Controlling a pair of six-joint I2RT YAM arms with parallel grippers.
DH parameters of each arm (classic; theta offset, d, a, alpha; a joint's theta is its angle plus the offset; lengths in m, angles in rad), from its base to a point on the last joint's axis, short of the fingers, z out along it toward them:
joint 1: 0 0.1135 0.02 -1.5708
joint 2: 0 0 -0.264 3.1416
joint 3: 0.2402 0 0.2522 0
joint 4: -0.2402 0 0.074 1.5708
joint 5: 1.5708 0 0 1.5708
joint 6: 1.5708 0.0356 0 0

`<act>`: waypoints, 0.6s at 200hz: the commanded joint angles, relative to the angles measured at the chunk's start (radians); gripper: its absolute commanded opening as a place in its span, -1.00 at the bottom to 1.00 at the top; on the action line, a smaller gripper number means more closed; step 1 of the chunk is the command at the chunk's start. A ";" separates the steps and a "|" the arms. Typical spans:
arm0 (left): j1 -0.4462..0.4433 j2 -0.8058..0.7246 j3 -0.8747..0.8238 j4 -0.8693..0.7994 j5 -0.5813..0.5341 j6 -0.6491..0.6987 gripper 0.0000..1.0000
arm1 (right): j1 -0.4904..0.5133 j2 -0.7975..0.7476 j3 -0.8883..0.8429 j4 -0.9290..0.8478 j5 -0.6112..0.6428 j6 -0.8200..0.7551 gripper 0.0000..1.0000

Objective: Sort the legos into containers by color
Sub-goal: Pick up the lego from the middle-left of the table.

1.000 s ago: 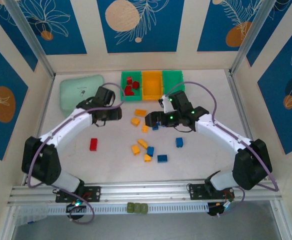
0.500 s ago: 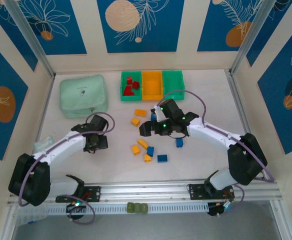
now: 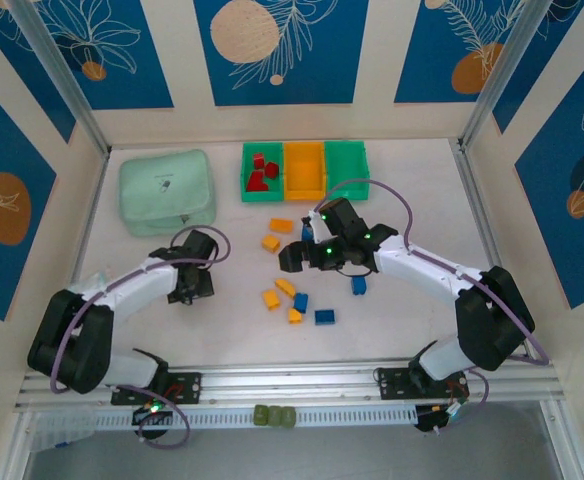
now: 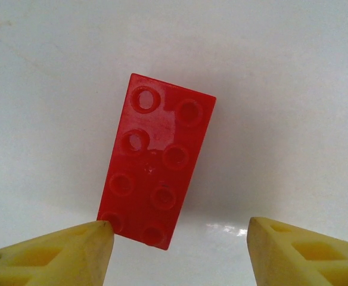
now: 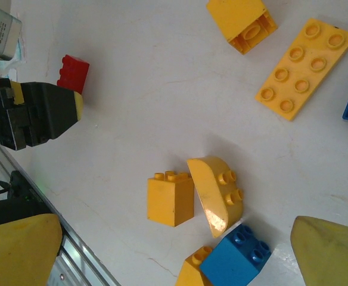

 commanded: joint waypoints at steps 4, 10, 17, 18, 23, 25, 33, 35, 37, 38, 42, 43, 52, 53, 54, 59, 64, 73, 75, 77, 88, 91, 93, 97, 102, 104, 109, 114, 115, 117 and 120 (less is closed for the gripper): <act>0.021 -0.029 -0.030 0.042 0.030 -0.020 0.24 | -0.003 0.002 0.019 -0.009 -0.004 0.007 0.98; 0.023 -0.039 -0.026 0.031 0.023 -0.020 0.24 | -0.004 0.006 0.023 -0.009 -0.005 0.007 0.98; 0.026 -0.049 -0.025 0.025 0.016 -0.019 0.26 | -0.004 0.009 0.026 -0.009 -0.007 0.007 0.98; 0.027 -0.049 -0.025 0.024 0.014 -0.019 0.26 | -0.004 0.010 0.026 -0.009 -0.008 0.007 0.98; 0.032 -0.055 -0.026 0.022 0.008 -0.017 0.27 | -0.004 0.012 0.028 -0.009 -0.009 0.008 0.98; 0.035 -0.056 -0.027 0.021 0.007 -0.016 0.27 | -0.004 0.013 0.030 -0.009 -0.010 0.008 0.98; 0.049 -0.058 -0.027 0.017 0.005 -0.014 0.28 | -0.004 0.017 0.032 -0.010 -0.012 0.008 0.98; 0.054 -0.059 -0.027 0.015 0.005 -0.012 0.28 | -0.004 0.018 0.032 -0.010 -0.013 0.008 0.98; 0.058 -0.057 -0.028 0.015 0.006 -0.010 0.28 | -0.004 0.019 0.034 -0.010 -0.013 0.008 0.98; 0.060 -0.057 -0.028 0.015 0.007 -0.010 0.28 | -0.004 0.019 0.034 -0.011 -0.013 0.008 0.98; 0.067 -0.056 -0.030 0.017 0.012 -0.007 0.29 | -0.004 0.021 0.034 -0.012 -0.014 0.009 0.98; 0.069 -0.055 -0.030 0.018 0.013 -0.007 0.29 | -0.004 0.021 0.035 -0.012 -0.015 0.009 0.98; 0.084 -0.048 -0.033 0.026 0.028 -0.001 0.30 | -0.004 0.021 0.036 -0.013 -0.015 0.008 0.98; 0.084 -0.046 -0.032 0.027 0.030 -0.001 0.31 | -0.004 0.021 0.037 -0.013 -0.014 0.008 0.98; 0.085 -0.045 -0.032 0.027 0.031 0.000 0.31 | -0.004 0.021 0.037 -0.013 -0.014 0.009 0.98; 0.091 -0.039 -0.031 0.029 0.034 0.000 0.31 | -0.004 0.020 0.036 -0.013 -0.014 0.009 0.98; 0.094 -0.035 -0.030 0.031 0.036 0.000 0.32 | -0.004 0.020 0.036 -0.012 -0.014 0.009 0.98; 0.095 -0.028 -0.031 0.041 0.039 0.002 0.32 | -0.004 0.020 0.035 -0.012 -0.013 0.011 0.98; 0.094 -0.027 -0.032 0.044 0.040 0.003 0.32 | -0.004 0.020 0.036 -0.012 -0.013 0.011 0.98; 0.095 -0.026 -0.033 0.049 0.042 0.002 0.33 | -0.004 0.020 0.036 -0.012 -0.013 0.012 0.98; 0.099 -0.008 -0.038 0.076 0.067 0.009 0.34 | -0.004 0.020 0.037 -0.012 -0.013 0.013 0.98; 0.100 0.001 -0.036 0.081 0.074 0.010 0.34 | -0.004 0.020 0.037 -0.012 -0.014 0.013 0.98; 0.102 0.005 -0.035 0.082 0.078 0.009 0.34 | -0.004 0.020 0.037 -0.012 -0.014 0.013 0.98; 0.103 0.017 -0.032 0.085 0.084 0.010 0.33 | -0.004 0.020 0.037 -0.013 -0.013 0.013 0.98; 0.103 0.030 -0.028 0.088 0.094 0.013 0.33 | -0.005 0.020 0.039 -0.014 -0.013 0.013 0.98; 0.103 0.034 -0.026 0.089 0.097 0.015 0.33 | -0.005 0.020 0.039 -0.015 -0.013 0.013 0.98; 0.103 0.044 -0.025 0.095 0.105 0.019 0.32 | -0.005 0.019 0.040 -0.016 -0.012 0.013 0.98; 0.103 0.052 -0.024 0.101 0.111 0.021 0.32 | -0.005 0.018 0.040 -0.016 -0.012 0.013 0.98; 0.103 0.053 -0.024 0.102 0.112 0.021 0.32 | -0.005 0.018 0.040 -0.016 -0.012 0.013 0.98; 0.102 0.056 -0.024 0.103 0.113 0.022 0.32 | -0.005 0.017 0.040 -0.017 -0.012 0.013 0.98; 0.103 0.060 -0.022 0.106 0.115 0.023 0.31 | -0.006 0.017 0.040 -0.017 -0.012 0.013 0.98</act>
